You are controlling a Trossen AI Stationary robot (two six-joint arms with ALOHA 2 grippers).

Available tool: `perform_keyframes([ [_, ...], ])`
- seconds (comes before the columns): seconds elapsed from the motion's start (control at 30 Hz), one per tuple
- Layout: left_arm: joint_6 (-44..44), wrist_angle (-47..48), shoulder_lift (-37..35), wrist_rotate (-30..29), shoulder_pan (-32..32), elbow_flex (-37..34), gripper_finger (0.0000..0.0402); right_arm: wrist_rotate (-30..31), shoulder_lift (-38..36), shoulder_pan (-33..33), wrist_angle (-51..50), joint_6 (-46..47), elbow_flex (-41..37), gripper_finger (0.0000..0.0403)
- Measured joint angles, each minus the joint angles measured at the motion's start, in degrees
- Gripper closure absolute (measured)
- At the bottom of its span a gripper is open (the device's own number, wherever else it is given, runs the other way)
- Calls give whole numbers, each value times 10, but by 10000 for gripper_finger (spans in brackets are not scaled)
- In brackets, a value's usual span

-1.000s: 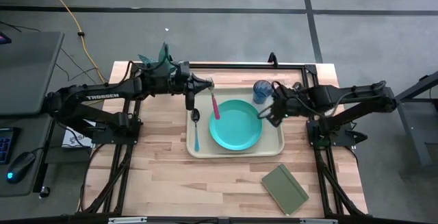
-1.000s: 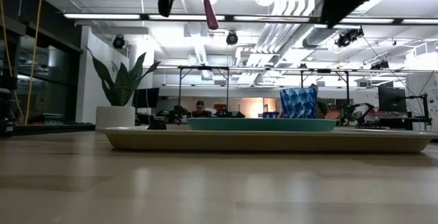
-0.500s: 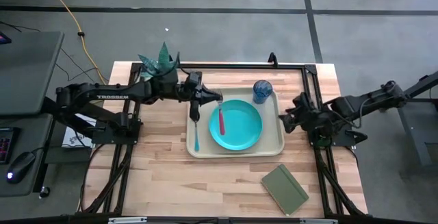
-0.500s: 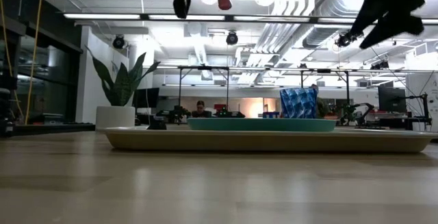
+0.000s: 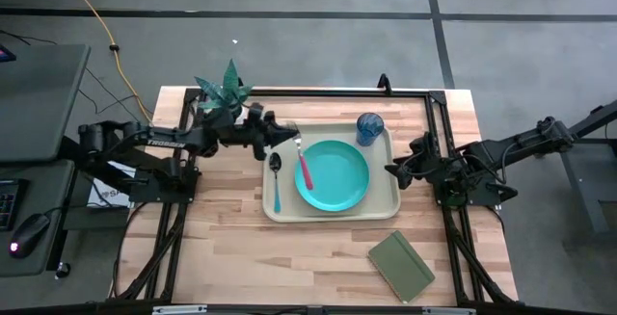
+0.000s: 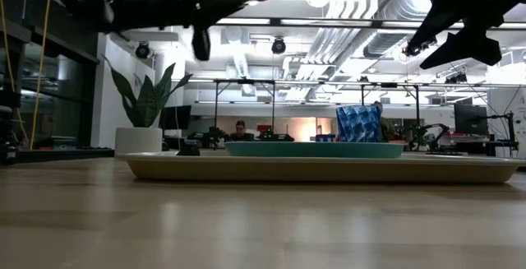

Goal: Pick and place plate/cup/fork/spoon on tray
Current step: Put the pink fork in between the blue spoon and blue plate on the gray tray

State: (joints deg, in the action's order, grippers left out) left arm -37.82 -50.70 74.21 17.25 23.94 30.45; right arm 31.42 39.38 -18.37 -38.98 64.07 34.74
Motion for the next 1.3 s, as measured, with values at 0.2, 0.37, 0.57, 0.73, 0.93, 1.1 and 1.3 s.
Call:
perform_keyframes([
  [0.2,-18,-12,-10,22,16,-36,402,3,0,0,2,4,0,178],
  [0.37,-12,-1,-11,68,31,-36,401,13,0,0,5,4,0,178],
  [0.57,30,168,-11,126,57,6,401,56,0,0,8,32,0,178],
  [0.73,100,287,4,130,53,39,401,57,0,0,20,36,0,178],
  [0.93,86,264,11,108,42,9,401,59,1,0,24,36,0,178],
  [1.1,36,202,12,103,31,-41,401,59,3,0,26,36,0,178],
  [1.3,-39,102,12,46,4,-92,401,58,12,0,27,36,0,178],
])
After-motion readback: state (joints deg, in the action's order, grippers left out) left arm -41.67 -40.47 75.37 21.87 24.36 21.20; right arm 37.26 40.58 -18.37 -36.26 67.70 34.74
